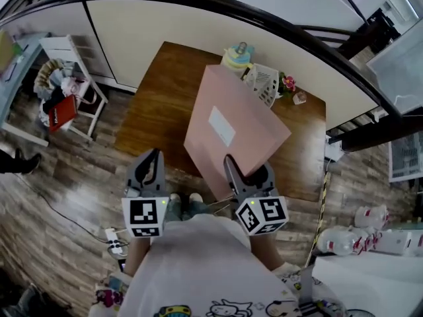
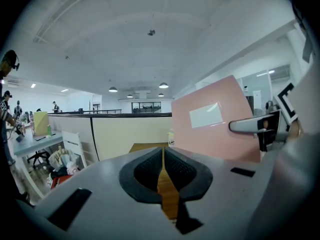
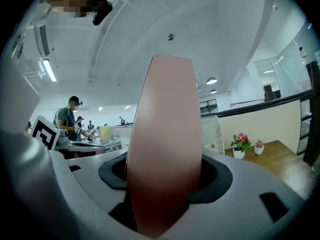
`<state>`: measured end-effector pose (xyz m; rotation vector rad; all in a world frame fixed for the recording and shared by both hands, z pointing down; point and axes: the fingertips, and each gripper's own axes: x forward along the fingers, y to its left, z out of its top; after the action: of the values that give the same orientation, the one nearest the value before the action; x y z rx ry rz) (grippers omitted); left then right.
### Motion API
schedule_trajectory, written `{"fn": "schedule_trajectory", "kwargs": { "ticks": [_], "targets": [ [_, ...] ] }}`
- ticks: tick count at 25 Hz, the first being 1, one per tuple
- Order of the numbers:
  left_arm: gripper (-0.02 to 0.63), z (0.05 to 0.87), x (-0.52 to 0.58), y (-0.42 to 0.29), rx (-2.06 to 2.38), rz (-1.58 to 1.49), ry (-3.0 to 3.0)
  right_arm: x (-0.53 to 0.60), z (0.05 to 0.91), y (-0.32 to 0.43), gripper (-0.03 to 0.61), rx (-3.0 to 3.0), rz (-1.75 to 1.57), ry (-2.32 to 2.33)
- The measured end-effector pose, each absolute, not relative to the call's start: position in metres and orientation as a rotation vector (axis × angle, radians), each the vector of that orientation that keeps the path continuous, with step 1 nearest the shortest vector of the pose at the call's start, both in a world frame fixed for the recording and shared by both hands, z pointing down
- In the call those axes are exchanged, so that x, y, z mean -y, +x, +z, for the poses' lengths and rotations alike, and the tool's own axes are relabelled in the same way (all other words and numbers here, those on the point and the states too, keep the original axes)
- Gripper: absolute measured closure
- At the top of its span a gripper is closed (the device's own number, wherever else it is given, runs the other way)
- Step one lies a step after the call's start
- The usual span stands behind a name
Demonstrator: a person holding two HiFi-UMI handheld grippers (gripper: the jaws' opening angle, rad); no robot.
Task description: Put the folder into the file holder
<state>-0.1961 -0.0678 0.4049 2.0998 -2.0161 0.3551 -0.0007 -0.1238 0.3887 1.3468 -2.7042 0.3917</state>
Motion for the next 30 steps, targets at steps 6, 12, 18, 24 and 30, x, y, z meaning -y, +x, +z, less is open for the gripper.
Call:
{"fn": "schedule_trajectory", "kwargs": {
  "ticks": [6,12,18,24,30],
  "targets": [
    [0.6,0.406,0.074,-0.197,1.946,0.351,2.167,0.116,0.382,0.002,0.295,2.671,0.389,1.443],
    [0.6,0.409,0.081,-0.189,1.875,0.342,2.24,0.108,0.374,0.014,0.295,2.655,0.412,1.544],
    [0.6,0.409,0.092,-0.172,1.79,0.342,2.321,0.1,0.357,0.034,0.295,2.645,0.42,1.666],
    [0.6,0.413,0.109,-0.152,1.711,0.338,2.39,0.1,0.345,0.064,0.295,2.605,0.387,1.804],
    [0.6,0.411,0.115,-0.138,1.661,0.332,2.427,0.096,0.332,0.094,0.295,2.539,0.349,1.929]
  ]
}}
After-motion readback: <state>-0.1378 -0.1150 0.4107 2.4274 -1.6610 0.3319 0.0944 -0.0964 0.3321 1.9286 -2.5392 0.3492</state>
